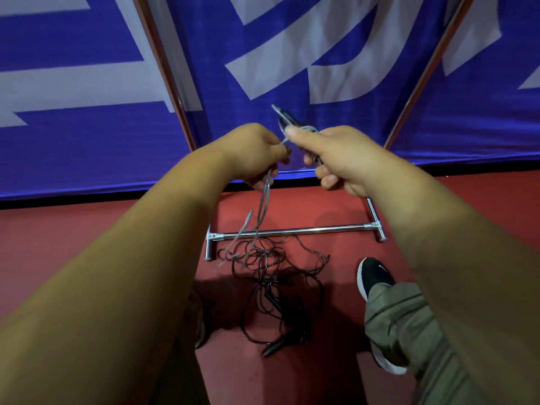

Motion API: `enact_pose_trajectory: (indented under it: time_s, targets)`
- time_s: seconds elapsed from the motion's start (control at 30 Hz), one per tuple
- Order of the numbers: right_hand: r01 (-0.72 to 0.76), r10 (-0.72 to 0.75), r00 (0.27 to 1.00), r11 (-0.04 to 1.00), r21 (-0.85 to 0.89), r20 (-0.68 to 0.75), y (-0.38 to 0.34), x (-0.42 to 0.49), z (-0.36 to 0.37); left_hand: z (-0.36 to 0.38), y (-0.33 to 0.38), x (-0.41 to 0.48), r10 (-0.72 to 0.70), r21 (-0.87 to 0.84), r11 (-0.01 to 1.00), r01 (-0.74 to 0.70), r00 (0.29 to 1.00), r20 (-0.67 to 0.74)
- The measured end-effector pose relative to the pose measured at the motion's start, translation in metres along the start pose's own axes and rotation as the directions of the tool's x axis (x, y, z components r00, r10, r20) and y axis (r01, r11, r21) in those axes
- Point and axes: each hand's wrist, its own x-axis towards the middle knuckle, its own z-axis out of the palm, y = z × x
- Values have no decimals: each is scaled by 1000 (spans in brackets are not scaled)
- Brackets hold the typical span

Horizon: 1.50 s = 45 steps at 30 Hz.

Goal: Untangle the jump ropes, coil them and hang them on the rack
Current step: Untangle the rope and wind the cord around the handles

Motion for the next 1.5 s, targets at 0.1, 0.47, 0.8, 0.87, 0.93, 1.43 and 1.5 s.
enact_pose_trajectory:
  time_s: [0.1,0.47,0.8,0.87,0.93,1.43,1.5]
  targets:
    - [-31,46,995,985,168,-90,-4,0,0,1,-1,2,73,-270,962,-49,994,79]
    - [-62,91,993,940,336,-73,-12,0,-10,-10,-6,3,310,-484,851,-203,939,150]
    - [-81,90,996,960,269,-20,-13,-14,-6,-4,-6,2,168,50,982,-181,964,205]
    - [-72,78,997,961,267,-14,-13,-14,-4,-2,-8,2,136,48,988,-147,974,182]
    - [-56,64,998,963,264,-20,-13,-15,-2,1,-8,2,119,29,992,-126,978,169]
    - [-50,51,999,930,364,7,-19,-22,1,1,-13,4,103,-71,993,-96,988,112]
    - [-63,66,998,919,390,5,-20,-22,0,2,-13,6,94,-105,991,-82,989,115]
